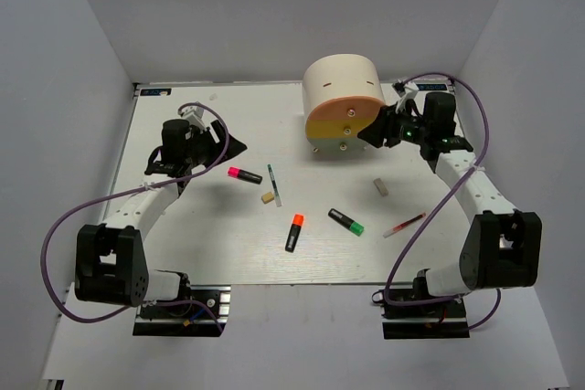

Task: Sort the stationery into containers
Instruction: Open the drawer in the storage box.

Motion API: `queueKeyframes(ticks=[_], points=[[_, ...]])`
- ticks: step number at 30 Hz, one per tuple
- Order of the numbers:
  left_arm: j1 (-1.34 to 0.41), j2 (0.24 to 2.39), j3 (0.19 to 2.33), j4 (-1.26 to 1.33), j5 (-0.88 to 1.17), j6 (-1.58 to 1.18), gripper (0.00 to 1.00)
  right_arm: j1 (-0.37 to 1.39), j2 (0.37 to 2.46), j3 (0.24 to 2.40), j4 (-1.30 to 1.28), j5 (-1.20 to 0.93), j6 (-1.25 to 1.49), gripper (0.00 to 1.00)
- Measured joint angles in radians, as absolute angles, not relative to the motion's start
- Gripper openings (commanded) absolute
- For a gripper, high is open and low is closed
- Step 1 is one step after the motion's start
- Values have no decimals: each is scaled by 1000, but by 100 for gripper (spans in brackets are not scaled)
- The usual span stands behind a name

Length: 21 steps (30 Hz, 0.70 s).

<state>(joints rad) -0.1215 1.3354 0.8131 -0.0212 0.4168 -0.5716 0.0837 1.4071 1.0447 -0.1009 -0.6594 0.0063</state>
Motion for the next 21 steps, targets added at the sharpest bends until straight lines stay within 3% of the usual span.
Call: queueKeyframes(ticks=[3,6,12,21], points=[[-122,1335,813,-21,419,-573,80,89,1432,1053,10,-701,180,61],[-122,1336,813,-21,422,-573,80,100,1491,1084,74,-716,324,61],[-122,1339,813,-22,429,-573,81,121,1602,1153,97,-701,501,52],[-122,1339,813,-22,430,-573,81,127,1618,1166,107,-604,691,47]])
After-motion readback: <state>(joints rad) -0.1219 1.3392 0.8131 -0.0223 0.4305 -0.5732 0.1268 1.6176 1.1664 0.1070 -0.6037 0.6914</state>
